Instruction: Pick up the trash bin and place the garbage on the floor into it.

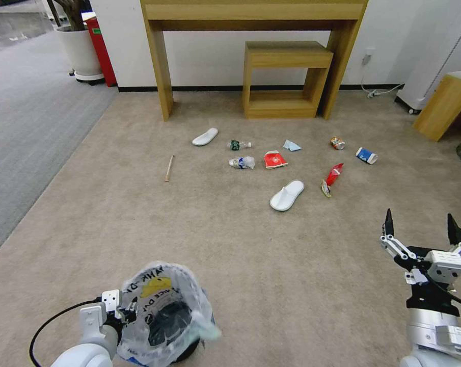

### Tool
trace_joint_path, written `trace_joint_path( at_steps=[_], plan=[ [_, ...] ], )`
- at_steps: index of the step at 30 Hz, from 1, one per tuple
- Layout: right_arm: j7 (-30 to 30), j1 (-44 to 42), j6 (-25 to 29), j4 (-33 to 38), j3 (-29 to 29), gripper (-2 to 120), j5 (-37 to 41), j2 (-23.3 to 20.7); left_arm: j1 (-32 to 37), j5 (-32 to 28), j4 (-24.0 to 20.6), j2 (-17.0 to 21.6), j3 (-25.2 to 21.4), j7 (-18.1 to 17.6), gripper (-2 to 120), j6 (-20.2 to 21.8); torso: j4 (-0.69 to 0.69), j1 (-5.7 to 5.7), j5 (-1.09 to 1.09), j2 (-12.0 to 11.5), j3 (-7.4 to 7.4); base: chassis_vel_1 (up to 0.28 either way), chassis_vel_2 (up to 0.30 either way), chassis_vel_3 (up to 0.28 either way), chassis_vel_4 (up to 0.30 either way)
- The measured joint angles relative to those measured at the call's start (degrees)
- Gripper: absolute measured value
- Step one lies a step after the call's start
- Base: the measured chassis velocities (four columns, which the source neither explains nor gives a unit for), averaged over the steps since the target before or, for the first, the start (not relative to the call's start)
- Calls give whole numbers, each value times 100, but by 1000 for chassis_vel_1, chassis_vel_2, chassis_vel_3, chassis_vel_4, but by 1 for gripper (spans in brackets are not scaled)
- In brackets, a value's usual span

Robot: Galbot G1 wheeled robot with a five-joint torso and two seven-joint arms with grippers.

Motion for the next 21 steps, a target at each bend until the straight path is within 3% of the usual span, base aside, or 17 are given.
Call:
trace_joint_path(
  at_steps=[21],
  plan=[
    [24, 15, 6, 5, 16, 100, 9, -43, -30, -184, 38, -39, 79, -44, 17, 4, 2, 0, -2, -1, 2, 0, 0, 0, 0]
  ],
)
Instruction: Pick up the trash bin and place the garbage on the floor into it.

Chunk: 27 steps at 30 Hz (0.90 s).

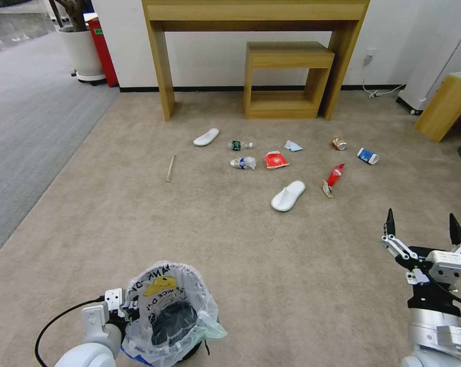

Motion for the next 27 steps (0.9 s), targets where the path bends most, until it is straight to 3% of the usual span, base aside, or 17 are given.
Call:
trace_joint_path(
  at_steps=[12, 18, 22, 27],
  plan=[
    [57, 167, -98, 0, -80, 100, 69, -240, -39, -766, -163, -434, -169, -300, 12, 35, -2, 0, -13, -2, 2, 0, 0, 0, 0],
    [112, 252, -139, -66, -88, 100, 246, -537, 49, -1138, -463, -706, -342, -424, 0, 142, -7, 1, -23, -4, 5, 0, 0, 0, 0],
    [176, 328, -216, -111, -148, 100, 375, -690, 165, -1218, -784, -857, -500, -477, 0, 138, -6, 1, -10, -4, 3, 0, 0, 0, 0],
    [204, 369, -249, -168, -220, 100, 537, -849, 307, -1412, -1064, -1057, -733, -529, 0, 113, -3, 1, -8, -4, 2, 0, 0, 0, 0]
  ],
)
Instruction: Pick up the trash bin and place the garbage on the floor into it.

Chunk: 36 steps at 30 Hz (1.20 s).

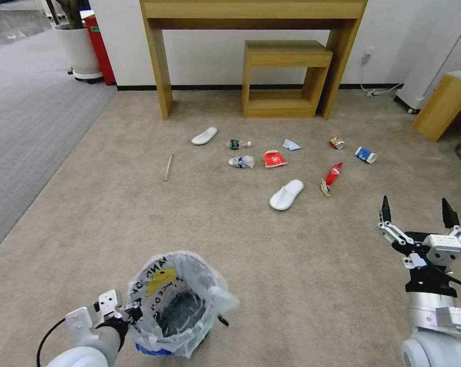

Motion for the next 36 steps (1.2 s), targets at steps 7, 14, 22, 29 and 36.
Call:
trace_joint_path(
  at_steps=[7, 14, 22, 29, 36],
  plan=[
    [34, 100, 8, -52, -15, 100, 110, -245, -47, -313, -293, -338, -152, -69, 0, -34, 0, 0, 2, 1, -1, 0, 0, 0, 0],
    [303, 277, -53, 21, -68, 100, 232, -522, -125, -499, -657, -663, -296, -189, 0, -49, 1, 0, 3, 1, -1, 0, 0, 0, 0],
    [415, 354, -234, 62, -167, 100, 639, -624, -139, -343, -1055, -844, -398, -315, 0, -62, 1, 0, 4, 2, -1, 0, 0, 0, 0],
    [246, 158, -3, -222, -312, 100, 994, -437, -61, -364, -1055, -642, -463, -781, 0, -64, 1, 0, 2, 2, -1, 0, 0, 0, 0],
    [68, 80, 214, -375, -172, 100, 707, -194, -163, -1162, -1056, -415, -663, -1810, 0, -67, 0, 0, 1, 3, -1, 0, 0, 0, 0]
  ],
)
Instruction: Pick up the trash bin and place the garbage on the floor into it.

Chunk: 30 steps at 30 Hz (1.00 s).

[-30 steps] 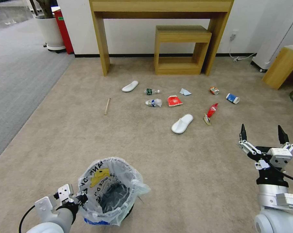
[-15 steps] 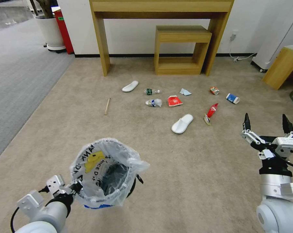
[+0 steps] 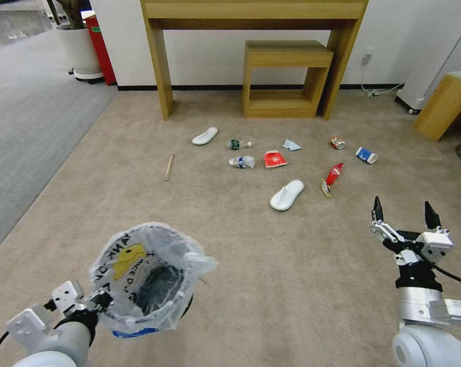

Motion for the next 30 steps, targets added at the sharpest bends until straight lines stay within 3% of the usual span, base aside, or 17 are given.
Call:
trace_joint_path(
  at_steps=[4, 11, 21, 30],
  plan=[
    [17, 71, 0, -31, 17, 100, -97, 99, -118, -19, 0, -22, -81, -182, 0, -2, 1, 0, 0, 0, 0, 0, 0, 0, 0],
    [89, 284, 78, -87, 27, 100, -131, 220, -314, 5, -34, -94, -189, -197, 0, -6, 1, 0, 1, 0, 0, 0, 0, 0, 0],
    [-64, 292, 181, 93, 161, 100, -202, 554, -424, 29, -21, -168, -373, -73, 0, -6, 1, 0, 1, 0, 0, 0, 0, 0, 0],
    [-72, 348, 179, -9, 125, 100, -348, 674, -428, 146, -11, -189, -218, 7, 0, -5, 1, 0, 1, 0, 0, 0, 0, 0, 0]
  ],
)
